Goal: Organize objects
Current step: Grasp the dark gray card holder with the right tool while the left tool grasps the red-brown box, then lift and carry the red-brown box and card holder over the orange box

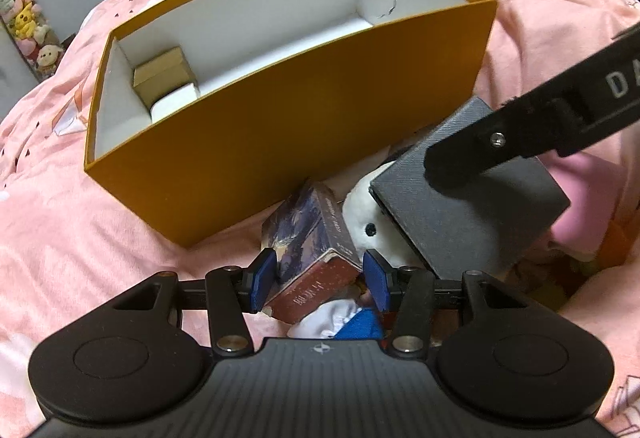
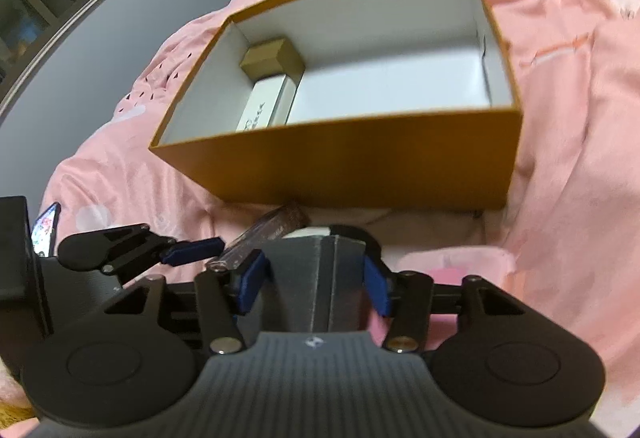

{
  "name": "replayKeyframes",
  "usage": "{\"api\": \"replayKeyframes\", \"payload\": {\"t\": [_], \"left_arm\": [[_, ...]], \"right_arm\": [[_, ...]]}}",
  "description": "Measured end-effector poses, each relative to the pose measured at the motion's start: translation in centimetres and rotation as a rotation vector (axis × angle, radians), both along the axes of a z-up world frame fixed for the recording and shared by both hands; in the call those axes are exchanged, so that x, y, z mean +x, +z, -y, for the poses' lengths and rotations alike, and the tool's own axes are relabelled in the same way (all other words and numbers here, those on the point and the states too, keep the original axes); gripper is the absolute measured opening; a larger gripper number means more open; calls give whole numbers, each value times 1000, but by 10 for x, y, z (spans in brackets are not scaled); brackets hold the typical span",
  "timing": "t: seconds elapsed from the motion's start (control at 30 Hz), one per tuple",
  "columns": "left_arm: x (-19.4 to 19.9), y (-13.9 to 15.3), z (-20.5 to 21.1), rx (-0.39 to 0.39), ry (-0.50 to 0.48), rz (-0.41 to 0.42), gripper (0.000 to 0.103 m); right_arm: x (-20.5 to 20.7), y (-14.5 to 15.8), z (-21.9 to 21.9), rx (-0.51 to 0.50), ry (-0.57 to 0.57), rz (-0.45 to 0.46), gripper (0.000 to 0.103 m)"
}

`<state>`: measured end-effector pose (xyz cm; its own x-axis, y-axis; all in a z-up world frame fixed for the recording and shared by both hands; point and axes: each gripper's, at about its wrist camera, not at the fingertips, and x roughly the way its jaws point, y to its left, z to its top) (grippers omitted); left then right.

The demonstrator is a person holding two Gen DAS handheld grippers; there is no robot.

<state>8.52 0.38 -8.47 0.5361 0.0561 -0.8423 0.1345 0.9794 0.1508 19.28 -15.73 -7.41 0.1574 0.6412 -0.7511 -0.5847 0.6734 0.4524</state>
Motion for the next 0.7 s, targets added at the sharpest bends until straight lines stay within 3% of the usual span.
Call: {"api": "replayKeyframes", "payload": {"t": [0.13,0.3,0.53,0.7], "left_arm": [[-3,2,-9,-48,28,9,49],[-15,14,-19,-83,87,46,33],[-33,41,-48,-294,247,81,28],[-41,67,-48,-287,275,142,26]], "right_arm": [[1,3,3,33,-7,-11,48],[-3,14,6,46,-17,20,44],[-8,30,7,61,-26,68,42],[-15,42,8,68,-17,103,42]]}}
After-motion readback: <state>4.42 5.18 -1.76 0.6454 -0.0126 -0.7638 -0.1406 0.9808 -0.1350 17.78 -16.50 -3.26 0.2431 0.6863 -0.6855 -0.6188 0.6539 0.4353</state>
